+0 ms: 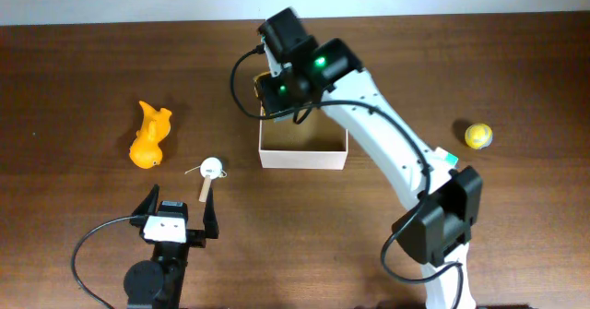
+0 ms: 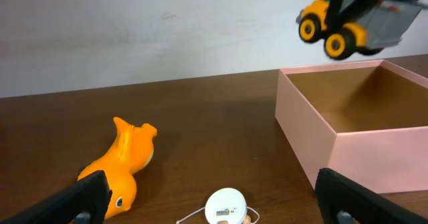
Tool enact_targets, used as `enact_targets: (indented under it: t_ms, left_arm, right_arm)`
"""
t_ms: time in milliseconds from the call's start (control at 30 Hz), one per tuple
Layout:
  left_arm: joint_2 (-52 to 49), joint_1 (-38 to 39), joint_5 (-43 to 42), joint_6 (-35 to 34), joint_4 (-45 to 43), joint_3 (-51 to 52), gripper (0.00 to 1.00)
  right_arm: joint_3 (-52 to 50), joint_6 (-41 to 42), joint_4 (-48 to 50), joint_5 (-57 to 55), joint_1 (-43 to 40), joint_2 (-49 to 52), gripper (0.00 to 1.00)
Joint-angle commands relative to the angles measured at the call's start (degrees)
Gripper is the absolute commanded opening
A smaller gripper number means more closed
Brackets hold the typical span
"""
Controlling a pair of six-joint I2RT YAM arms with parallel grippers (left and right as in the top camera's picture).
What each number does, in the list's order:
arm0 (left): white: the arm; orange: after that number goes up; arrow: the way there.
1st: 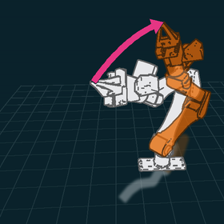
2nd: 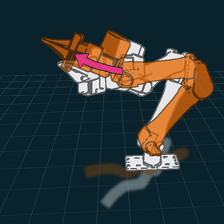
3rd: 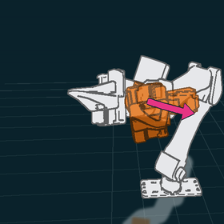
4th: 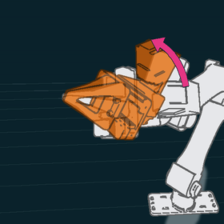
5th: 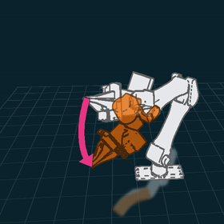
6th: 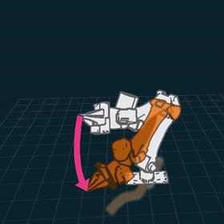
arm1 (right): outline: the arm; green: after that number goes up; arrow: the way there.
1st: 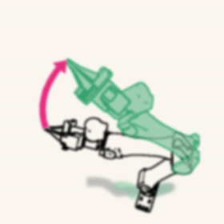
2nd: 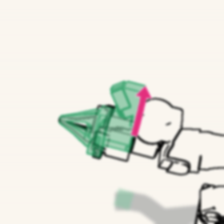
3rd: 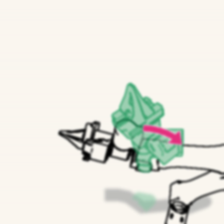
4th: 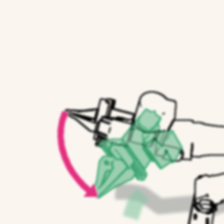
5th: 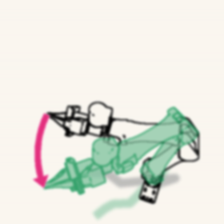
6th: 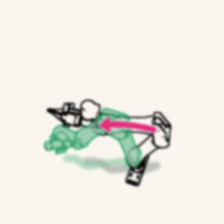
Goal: Pack container
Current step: 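Lift the truck with the right gripper and carry it over the box, then lower the truck into the box and open the right gripper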
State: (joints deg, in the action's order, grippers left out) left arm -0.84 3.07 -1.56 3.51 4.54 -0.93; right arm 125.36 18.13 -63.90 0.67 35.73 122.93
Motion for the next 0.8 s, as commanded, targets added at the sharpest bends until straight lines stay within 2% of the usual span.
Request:
enact_targets:
  t_ms: [0,267,767]
  left_arm:
    - [0.5,-0.2,-0.6,0.9,0.0,0.4,0.99]
    - [0.5,-0.2,-0.6,0.9,0.0,0.4,0.99]
    - [0.5,-0.2,-0.6,0.9,0.0,0.4,0.99]
  right_arm:
    - [1.1,10.4,0.4,-9.4,1.8,3.8,0.47]
    - [1.1,13.2,2.5,-10.0,1.4,8.7,0.46]
    - [0.9,14.3,4.5,-11.7,0.2,8.8,0.46]
